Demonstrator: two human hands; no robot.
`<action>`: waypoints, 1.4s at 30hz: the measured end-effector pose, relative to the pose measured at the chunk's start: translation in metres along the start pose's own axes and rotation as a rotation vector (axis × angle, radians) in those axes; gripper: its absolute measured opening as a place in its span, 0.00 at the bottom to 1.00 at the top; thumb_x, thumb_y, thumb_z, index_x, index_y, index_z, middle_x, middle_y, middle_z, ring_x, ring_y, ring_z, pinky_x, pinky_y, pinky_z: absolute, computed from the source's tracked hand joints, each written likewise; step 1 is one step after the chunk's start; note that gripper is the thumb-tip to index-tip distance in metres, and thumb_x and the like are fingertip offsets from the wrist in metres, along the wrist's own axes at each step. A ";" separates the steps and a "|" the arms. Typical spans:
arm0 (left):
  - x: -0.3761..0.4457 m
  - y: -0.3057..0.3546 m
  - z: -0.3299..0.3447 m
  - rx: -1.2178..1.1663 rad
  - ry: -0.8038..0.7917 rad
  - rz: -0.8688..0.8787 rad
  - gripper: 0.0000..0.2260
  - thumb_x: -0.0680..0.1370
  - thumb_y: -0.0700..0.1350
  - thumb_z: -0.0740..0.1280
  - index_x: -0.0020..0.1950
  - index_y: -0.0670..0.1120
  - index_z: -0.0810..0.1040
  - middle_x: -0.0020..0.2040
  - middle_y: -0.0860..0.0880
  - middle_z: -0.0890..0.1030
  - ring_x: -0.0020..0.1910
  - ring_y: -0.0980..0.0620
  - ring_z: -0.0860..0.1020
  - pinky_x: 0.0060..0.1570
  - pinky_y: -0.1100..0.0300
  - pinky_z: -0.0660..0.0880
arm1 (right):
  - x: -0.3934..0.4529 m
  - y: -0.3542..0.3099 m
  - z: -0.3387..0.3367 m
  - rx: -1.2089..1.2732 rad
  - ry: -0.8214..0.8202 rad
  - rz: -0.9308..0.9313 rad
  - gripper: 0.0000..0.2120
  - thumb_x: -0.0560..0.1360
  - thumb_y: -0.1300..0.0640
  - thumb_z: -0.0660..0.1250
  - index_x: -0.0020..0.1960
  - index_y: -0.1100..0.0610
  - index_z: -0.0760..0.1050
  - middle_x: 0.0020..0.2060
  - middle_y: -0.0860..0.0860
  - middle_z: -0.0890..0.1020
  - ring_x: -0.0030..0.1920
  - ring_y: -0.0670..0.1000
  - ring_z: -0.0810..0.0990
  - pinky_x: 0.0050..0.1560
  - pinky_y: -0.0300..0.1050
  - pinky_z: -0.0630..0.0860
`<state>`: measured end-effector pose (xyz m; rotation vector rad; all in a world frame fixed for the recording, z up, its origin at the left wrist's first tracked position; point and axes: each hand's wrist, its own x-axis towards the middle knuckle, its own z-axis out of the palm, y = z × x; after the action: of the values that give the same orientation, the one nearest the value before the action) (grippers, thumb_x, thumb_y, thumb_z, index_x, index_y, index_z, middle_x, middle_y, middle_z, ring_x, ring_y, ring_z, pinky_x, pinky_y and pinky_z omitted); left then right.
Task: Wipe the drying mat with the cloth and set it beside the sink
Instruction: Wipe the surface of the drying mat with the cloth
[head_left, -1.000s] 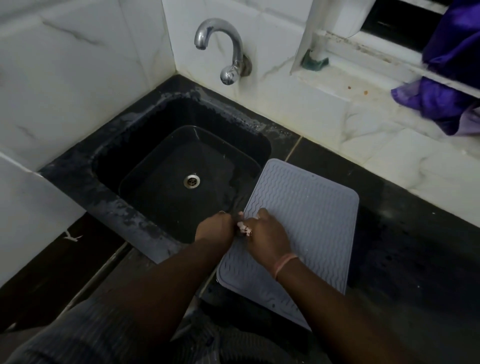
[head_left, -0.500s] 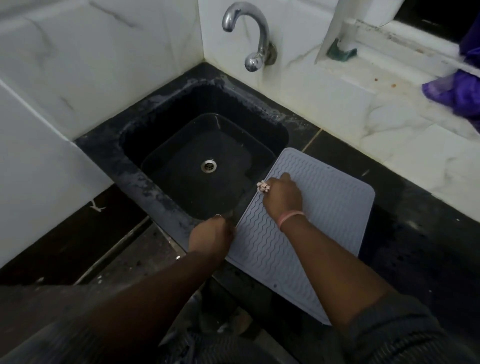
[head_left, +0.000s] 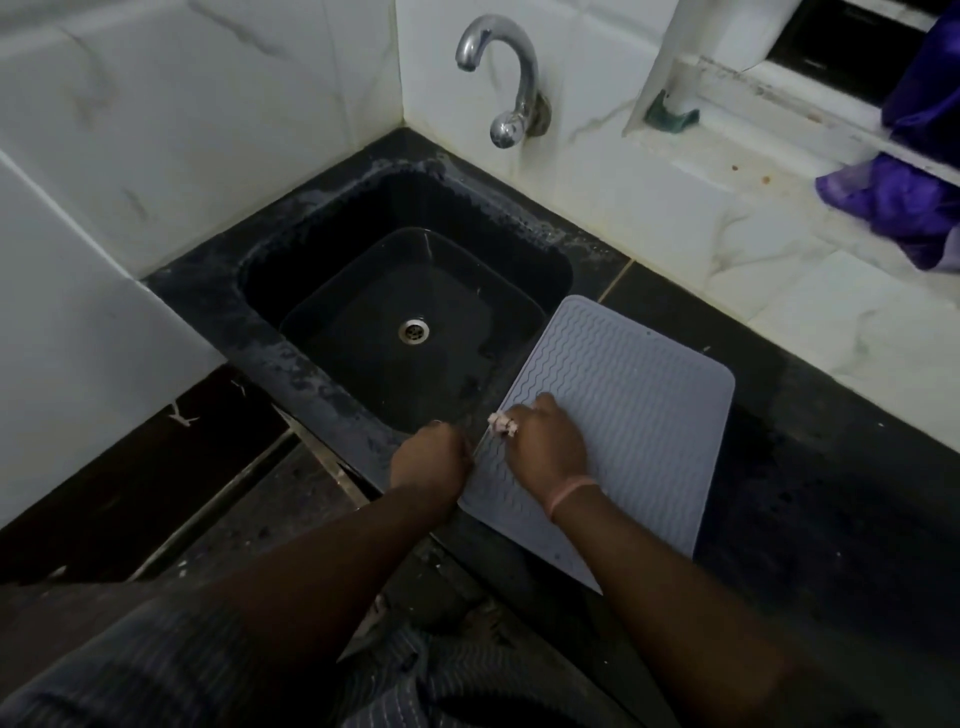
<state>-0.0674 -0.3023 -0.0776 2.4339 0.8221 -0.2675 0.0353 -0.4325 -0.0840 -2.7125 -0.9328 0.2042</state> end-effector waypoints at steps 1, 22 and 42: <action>-0.001 -0.001 -0.001 -0.011 -0.009 0.014 0.06 0.80 0.49 0.67 0.48 0.50 0.82 0.46 0.50 0.82 0.44 0.51 0.82 0.45 0.51 0.83 | 0.009 0.001 -0.002 -0.023 0.013 0.008 0.08 0.77 0.57 0.69 0.55 0.55 0.83 0.52 0.56 0.77 0.46 0.57 0.79 0.47 0.50 0.78; -0.004 -0.027 -0.004 -0.161 -0.062 0.087 0.04 0.75 0.46 0.71 0.43 0.48 0.84 0.44 0.45 0.85 0.47 0.44 0.84 0.41 0.59 0.71 | -0.053 -0.041 0.016 0.107 -0.041 0.110 0.10 0.71 0.43 0.74 0.46 0.48 0.84 0.45 0.49 0.75 0.40 0.49 0.76 0.39 0.43 0.72; 0.008 0.031 -0.006 0.163 -0.028 0.126 0.08 0.80 0.44 0.67 0.59 0.47 0.81 0.56 0.45 0.79 0.52 0.43 0.82 0.49 0.52 0.80 | 0.040 0.024 -0.003 0.068 0.066 0.076 0.04 0.79 0.52 0.69 0.50 0.49 0.82 0.48 0.49 0.76 0.42 0.47 0.77 0.46 0.45 0.81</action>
<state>-0.0419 -0.3154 -0.0618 2.6156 0.6540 -0.3314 0.0813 -0.4268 -0.0901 -2.6772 -0.7915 0.1563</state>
